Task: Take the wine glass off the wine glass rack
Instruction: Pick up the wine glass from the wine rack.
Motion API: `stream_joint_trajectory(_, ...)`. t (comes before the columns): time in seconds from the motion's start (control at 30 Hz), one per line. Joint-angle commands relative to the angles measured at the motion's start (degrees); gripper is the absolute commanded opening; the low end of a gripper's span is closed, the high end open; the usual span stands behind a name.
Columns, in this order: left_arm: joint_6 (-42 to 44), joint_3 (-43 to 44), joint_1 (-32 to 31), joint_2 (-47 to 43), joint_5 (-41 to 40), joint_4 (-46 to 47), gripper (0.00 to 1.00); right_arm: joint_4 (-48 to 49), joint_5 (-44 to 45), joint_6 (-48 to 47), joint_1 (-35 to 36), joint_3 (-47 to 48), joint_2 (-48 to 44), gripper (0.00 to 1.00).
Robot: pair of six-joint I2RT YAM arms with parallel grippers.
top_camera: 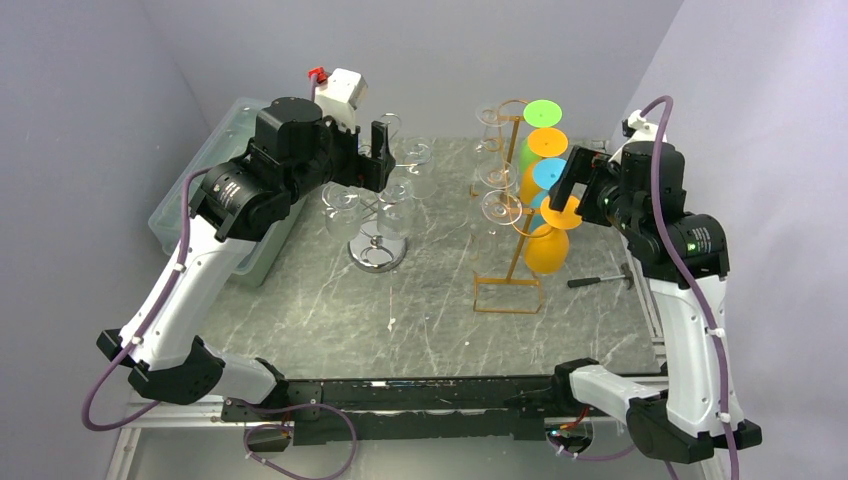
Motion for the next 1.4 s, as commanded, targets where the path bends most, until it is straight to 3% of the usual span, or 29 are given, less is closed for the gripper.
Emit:
stream_joint_trajectory(0.0, -1.10, 0.49, -0.20, -0.29, 0.91, 2.27, 0.99, -1.53, -0.16, -2.12, 0.17, -0.05, 0.48, 1.00)
stream_joint_trajectory(0.3, -1.23, 0.51, -0.22, 0.32, 0.85, 2.15, 0.99, -2.91, 0.87, -3.19, 3.91, -0.69, 1.51, 0.97)
stream_joint_trajectory(0.57, -1.18, 0.69, -0.17, 0.85, 0.58, 1.90, 0.99, -6.32, 10.09, -1.14, 11.05, 0.15, 3.60, 0.95)
stream_joint_trajectory(0.9, -1.16, 0.77, -0.17, 1.29, 0.77, 1.80, 0.99, -6.58, 11.90, -1.00, 11.96, -0.17, 3.78, 0.83)
stream_joint_trajectory(1.17, -1.30, 0.78, -0.24, 1.54, 1.01, 1.72, 0.99, -5.96, 12.25, -1.72, 12.05, -1.37, 3.44, 0.85)
stream_joint_trajectory(1.37, -1.51, 0.84, -0.24, 1.82, 1.16, 1.73, 0.99, -4.84, 11.59, -2.02, 12.05, -1.73, 3.06, 0.76)
